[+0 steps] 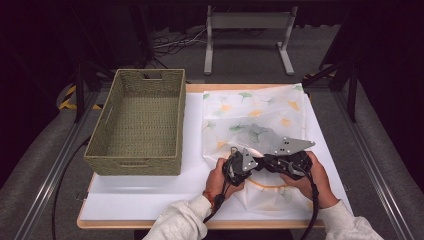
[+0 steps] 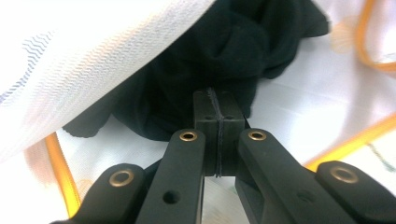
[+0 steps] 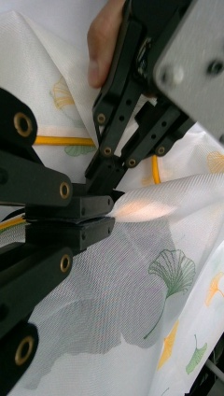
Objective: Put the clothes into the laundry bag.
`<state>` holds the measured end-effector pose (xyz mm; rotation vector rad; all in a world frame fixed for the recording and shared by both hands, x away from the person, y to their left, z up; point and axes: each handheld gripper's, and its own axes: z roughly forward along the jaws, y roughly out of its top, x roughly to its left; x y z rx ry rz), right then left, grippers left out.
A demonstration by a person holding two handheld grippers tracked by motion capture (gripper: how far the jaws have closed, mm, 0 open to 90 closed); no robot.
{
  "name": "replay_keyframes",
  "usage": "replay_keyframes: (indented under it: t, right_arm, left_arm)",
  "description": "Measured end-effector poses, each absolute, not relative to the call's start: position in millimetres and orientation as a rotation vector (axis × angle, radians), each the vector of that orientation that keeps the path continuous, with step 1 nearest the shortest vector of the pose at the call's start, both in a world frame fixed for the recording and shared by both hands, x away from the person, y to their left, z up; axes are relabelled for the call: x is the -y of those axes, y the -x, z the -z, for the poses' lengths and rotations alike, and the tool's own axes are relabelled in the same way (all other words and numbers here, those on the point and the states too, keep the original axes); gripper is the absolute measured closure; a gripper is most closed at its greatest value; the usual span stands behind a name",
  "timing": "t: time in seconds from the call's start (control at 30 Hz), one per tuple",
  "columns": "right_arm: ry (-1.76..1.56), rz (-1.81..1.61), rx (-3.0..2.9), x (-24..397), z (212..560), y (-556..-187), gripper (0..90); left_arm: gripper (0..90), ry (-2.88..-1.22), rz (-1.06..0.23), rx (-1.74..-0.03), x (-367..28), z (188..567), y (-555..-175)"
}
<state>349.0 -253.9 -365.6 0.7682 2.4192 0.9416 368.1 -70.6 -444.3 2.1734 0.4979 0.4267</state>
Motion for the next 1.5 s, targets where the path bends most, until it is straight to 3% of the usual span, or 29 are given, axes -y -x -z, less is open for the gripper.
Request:
replay_keyframes:
  t: [0.37,0.67,0.97,1.1,1.13,1.17,1.2,1.3,1.5]
  right_arm:
    - [-0.758,-0.931,-2.44,255,369,-349,88.4]
    - [-0.749,-0.918,-2.45,254,369,-349,87.6]
    - [-0.749,-0.907,-2.461,256,373,-346,85.6]
    - [-0.753,-0.877,-2.477,254,380,-344,74.1]
    - [-0.749,-0.868,-2.48,253,380,-343,65.1]
    - [-0.749,-0.868,-2.48,253,380,-343,65.1]
    - [-0.755,-0.86,-2.468,253,379,-342,58.3]
    - [-0.737,-0.884,-2.453,258,377,-338,58.8]
    - [-0.741,-0.903,-2.43,271,374,-331,68.1]
  left_arm:
    - [89.5,-2.161,-0.398,-0.438,44,427,-352]
    - [69.4,-2.121,-0.385,-0.531,2,429,-349]
    - [63.3,-2.135,-0.365,-0.528,-21,421,-341]
    - [55.0,-2.163,-0.338,-0.491,-17,425,-337]
    - [51.6,-2.168,-0.339,-0.483,-14,426,-336]
    - [51.6,-2.173,-0.336,-0.48,-12,426,-335]
    - [47.0,-2.185,-0.328,-0.462,-8,427,-333]
    - [40.9,-2.189,-0.312,-0.461,-2,430,-333]
    - [34.6,-2.214,-0.285,-0.48,10,436,-338]
